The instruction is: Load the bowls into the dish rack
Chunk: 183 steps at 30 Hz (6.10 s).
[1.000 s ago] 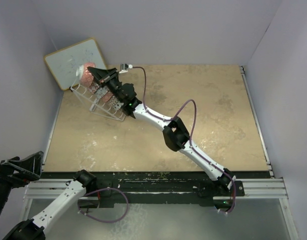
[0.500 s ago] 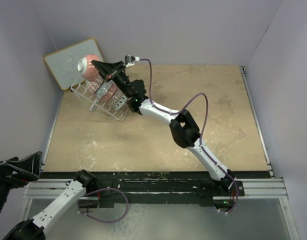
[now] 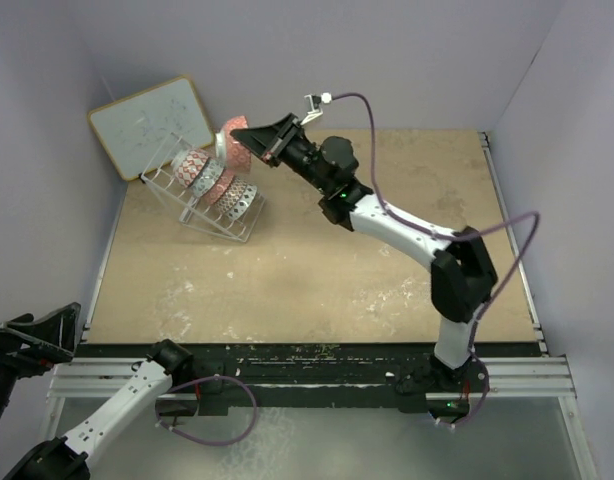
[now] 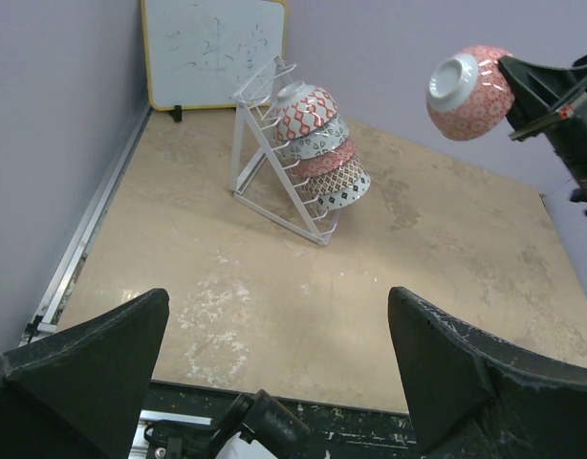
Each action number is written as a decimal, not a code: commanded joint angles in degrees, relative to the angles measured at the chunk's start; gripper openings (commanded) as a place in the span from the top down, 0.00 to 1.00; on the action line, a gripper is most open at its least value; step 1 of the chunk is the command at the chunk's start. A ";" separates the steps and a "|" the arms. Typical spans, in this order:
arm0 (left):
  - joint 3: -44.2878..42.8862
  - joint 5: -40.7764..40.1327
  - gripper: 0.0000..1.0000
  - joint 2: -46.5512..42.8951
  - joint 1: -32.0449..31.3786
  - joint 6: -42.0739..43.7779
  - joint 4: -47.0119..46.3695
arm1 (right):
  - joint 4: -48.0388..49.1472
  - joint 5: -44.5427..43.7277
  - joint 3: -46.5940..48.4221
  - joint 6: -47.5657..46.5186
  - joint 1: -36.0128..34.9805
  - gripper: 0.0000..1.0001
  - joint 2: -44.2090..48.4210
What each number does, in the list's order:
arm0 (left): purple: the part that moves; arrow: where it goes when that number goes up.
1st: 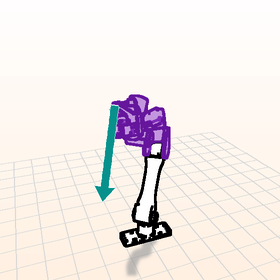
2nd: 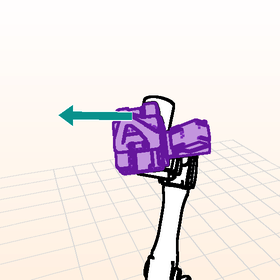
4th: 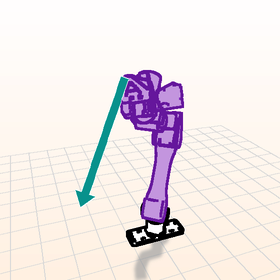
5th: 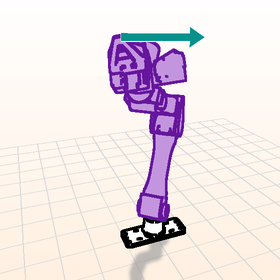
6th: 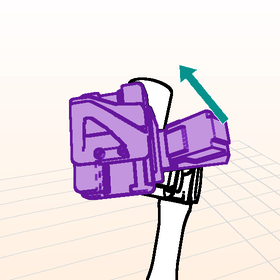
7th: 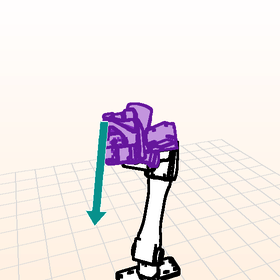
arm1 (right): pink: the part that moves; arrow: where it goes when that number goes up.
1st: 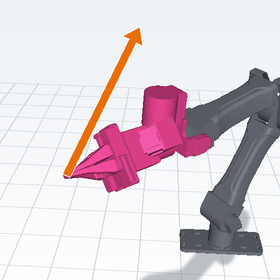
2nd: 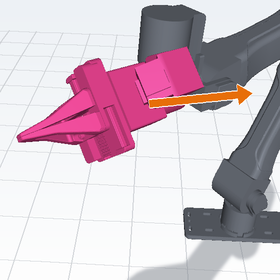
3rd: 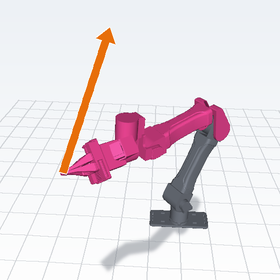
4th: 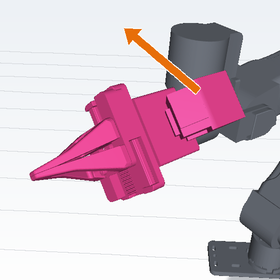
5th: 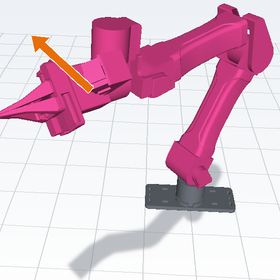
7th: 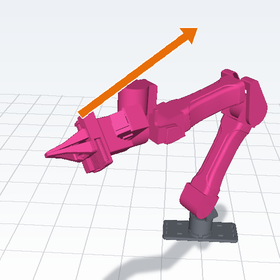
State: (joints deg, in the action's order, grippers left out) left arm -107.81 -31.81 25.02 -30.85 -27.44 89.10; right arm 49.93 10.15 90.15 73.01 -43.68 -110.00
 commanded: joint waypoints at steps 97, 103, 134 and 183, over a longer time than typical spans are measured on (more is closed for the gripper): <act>8.28 -0.41 0.01 0.30 -0.70 -2.78 -0.99 | -86.34 -40.60 -15.66 -39.99 -12.84 0.66 5.53; 8.47 -0.48 0.01 0.29 -0.69 -3.13 -1.21 | -84.21 -39.22 -15.86 -40.62 -12.22 1.00 5.81; 1.80 -0.74 0.01 4.95 -0.70 -1.03 -0.58 | 51.66 23.00 -45.10 14.43 9.43 1.00 4.57; 3.75 -1.56 0.01 5.23 -0.70 -0.51 -0.76 | 61.51 3.34 -29.90 30.97 8.95 1.00 -20.11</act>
State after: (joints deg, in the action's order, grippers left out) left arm -104.29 -32.45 29.30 -31.22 -28.91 89.03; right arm 88.66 14.41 60.29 103.15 -34.76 -133.25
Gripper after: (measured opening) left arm 0.990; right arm 0.023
